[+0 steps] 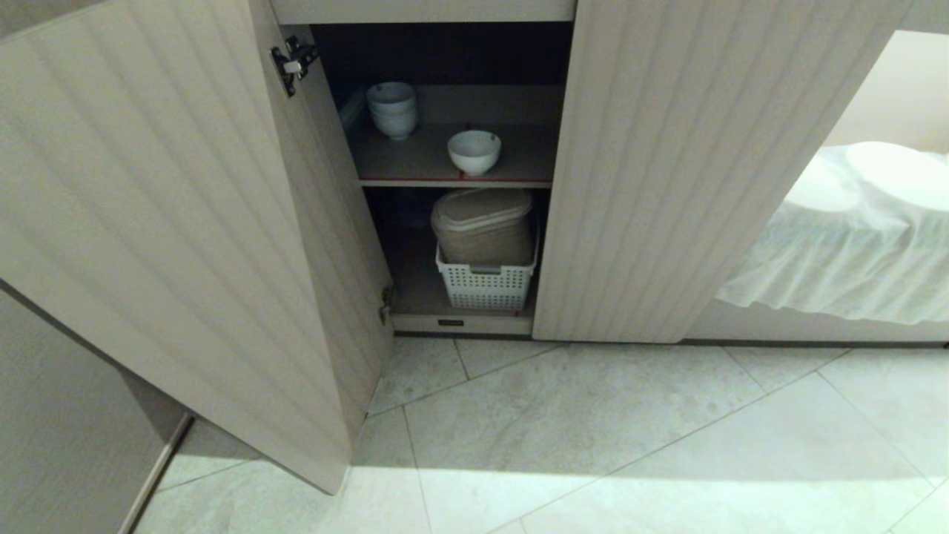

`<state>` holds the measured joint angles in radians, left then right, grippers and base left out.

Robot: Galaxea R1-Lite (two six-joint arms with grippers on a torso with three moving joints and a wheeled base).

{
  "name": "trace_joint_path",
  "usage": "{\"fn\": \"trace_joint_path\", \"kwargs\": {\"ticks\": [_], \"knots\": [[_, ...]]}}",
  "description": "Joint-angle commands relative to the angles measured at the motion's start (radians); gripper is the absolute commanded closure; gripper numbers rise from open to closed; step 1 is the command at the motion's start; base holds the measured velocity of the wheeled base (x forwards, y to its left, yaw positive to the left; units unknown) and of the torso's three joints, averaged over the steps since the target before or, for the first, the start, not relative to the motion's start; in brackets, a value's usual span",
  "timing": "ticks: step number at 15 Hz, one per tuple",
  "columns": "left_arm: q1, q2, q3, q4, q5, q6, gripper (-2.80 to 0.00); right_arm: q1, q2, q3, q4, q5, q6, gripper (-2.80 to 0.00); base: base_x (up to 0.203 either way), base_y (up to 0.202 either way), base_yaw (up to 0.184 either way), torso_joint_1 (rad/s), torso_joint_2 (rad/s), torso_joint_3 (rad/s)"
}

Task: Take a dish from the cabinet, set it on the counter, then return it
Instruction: Close the cabinet door

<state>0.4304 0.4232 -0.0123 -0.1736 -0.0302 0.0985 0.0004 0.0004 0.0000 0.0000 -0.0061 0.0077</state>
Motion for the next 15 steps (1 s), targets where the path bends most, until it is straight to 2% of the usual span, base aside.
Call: {"fn": "trace_joint_path", "kwargs": {"ticks": [1,4,8,12,13,15], "knots": [[0.042,0.056,-0.027,-0.010,-0.002,0.000,0.00,0.000,0.000,0.000,-0.001,0.000,0.001,0.00,0.000,0.000,0.000,0.000,0.00,0.000],[0.086,0.115,-0.087,-0.007,-0.046,-0.017,0.00,0.001,0.000,0.000,-0.001,0.000,0.000,0.00,0.000,0.000,0.000,0.000,0.00,0.000],[0.154,0.201,-0.190,-0.013,-0.146,-0.110,0.00,0.000,0.000,0.000,0.000,0.000,0.000,0.00,0.000,0.000,0.000,0.000,0.00,0.000],[0.162,0.289,-0.295,-0.021,-0.171,-0.157,0.00,0.001,0.000,0.000,-0.001,0.000,0.002,0.00,0.000,0.000,0.000,0.000,0.00,0.000],[0.163,0.307,-0.319,-0.027,-0.197,-0.187,0.00,0.000,0.000,0.000,-0.001,0.000,0.000,0.00,0.000,0.000,0.000,0.000,0.00,0.000],[0.169,0.338,-0.349,-0.037,-0.245,-0.203,0.00,0.000,0.000,0.000,0.000,0.000,0.000,0.00,0.000,0.000,0.000,0.000,0.00,0.000]]}}
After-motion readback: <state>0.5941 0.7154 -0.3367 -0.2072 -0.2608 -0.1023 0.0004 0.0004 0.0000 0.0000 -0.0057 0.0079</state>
